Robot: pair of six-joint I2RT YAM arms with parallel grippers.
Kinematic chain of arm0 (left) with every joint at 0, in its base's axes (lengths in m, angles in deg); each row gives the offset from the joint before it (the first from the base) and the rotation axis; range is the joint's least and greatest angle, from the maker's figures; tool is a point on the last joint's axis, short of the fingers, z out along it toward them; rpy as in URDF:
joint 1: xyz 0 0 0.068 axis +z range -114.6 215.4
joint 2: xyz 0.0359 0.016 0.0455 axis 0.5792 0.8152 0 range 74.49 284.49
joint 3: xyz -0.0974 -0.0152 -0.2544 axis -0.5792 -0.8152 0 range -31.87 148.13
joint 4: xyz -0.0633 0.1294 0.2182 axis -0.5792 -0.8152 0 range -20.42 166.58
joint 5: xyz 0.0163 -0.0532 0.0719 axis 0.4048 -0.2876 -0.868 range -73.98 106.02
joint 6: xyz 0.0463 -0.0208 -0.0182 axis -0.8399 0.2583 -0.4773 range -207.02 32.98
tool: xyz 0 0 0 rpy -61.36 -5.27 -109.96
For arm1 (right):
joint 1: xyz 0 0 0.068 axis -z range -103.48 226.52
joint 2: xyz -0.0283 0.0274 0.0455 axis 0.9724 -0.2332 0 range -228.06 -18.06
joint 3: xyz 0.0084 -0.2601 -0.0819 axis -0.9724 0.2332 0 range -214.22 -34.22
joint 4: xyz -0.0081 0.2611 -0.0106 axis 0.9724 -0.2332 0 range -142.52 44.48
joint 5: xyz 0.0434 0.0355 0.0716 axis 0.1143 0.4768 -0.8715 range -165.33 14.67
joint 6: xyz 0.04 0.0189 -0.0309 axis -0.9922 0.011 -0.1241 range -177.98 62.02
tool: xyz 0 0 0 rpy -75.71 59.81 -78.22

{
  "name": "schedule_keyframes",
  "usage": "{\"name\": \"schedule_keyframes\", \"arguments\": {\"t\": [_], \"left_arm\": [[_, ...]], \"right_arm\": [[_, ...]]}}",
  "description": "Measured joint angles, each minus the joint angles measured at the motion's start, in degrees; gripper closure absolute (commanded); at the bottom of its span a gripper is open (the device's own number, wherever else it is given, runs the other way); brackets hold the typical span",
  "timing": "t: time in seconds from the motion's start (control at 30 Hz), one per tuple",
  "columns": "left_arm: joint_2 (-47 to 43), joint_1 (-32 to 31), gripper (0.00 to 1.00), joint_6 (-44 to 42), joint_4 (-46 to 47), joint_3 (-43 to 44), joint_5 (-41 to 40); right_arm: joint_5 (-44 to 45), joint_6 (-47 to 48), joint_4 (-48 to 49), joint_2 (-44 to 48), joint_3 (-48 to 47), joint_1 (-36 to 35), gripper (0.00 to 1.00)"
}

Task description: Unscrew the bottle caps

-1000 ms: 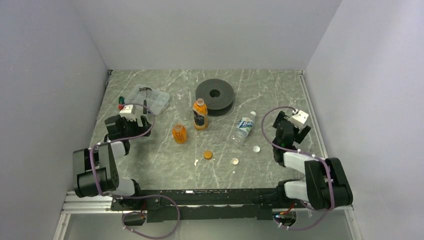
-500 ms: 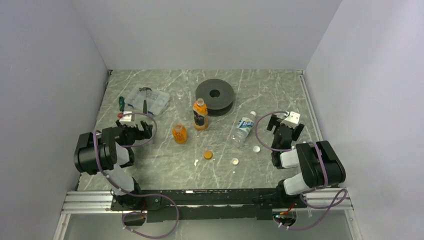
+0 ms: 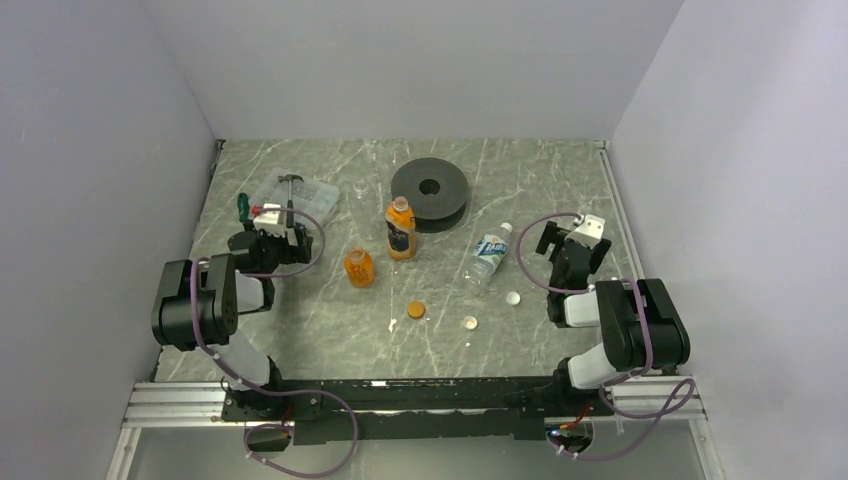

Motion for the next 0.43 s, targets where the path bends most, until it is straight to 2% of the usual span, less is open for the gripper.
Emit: {"name": "schedule_keyframes", "arguments": {"t": [0.43], "left_arm": [[-0.02, 0.04, 0.01, -0.55, -1.03, -0.02, -0.92]], "right_arm": [[-0.42, -0.02, 0.02, 0.00, 0.00, -0.02, 0.00]]}}
